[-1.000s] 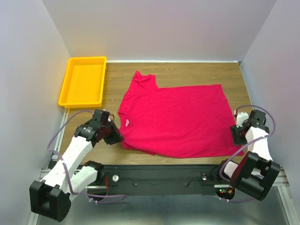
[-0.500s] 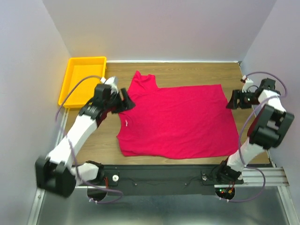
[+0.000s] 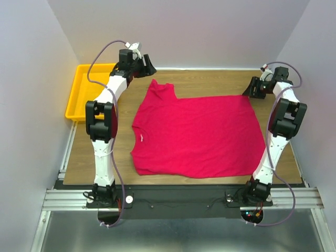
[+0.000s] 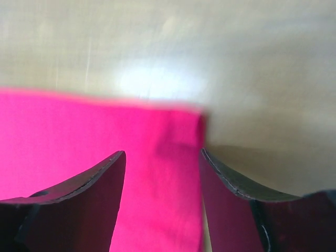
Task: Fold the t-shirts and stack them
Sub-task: Flatten the tshirt out
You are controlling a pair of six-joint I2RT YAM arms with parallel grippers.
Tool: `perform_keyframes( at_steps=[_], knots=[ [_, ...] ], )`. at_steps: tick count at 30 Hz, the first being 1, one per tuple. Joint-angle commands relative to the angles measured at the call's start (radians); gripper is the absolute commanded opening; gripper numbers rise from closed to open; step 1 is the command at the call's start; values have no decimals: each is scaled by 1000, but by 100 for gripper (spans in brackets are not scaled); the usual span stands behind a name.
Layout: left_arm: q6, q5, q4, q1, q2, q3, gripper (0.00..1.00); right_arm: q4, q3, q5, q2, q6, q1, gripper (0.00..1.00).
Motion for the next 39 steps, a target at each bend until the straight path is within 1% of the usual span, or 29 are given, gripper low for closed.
perform_keyframes(
  at_steps=[1,3,4,7,8,11,14,17,20,25,31,36,37,39],
  knots=[
    [-52,123,5,43,115,183,75,77,184,81,87,154,-1,63],
    [-66,154,0,52,166,263,75,77,241,96,114,163,5,63],
    [-72,167,-6,54,210,284,75,75,253,114,137,165,8,62],
    [-75,192,-6,57,260,327,75,75,264,115,156,165,10,62],
    [-75,207,2,58,273,330,75,75,259,108,160,165,11,61],
    [-75,218,11,58,281,327,75,74,218,75,153,165,17,55],
    [-80,238,19,60,287,317,75,74,166,59,138,145,30,52],
    [-81,244,28,61,286,309,75,74,126,62,119,140,39,49],
    [-88,247,37,63,283,300,75,75,104,75,107,140,39,48],
    [-92,252,45,67,290,294,75,74,72,91,90,137,39,42],
    [-88,276,46,67,303,288,75,74,61,99,81,142,39,32],
    [-88,279,46,67,318,286,75,75,61,104,84,145,37,20],
    [-89,272,45,67,324,287,75,75,63,105,85,148,39,16],
    [-89,258,45,67,332,291,75,77,61,104,84,148,37,12]
  ],
)
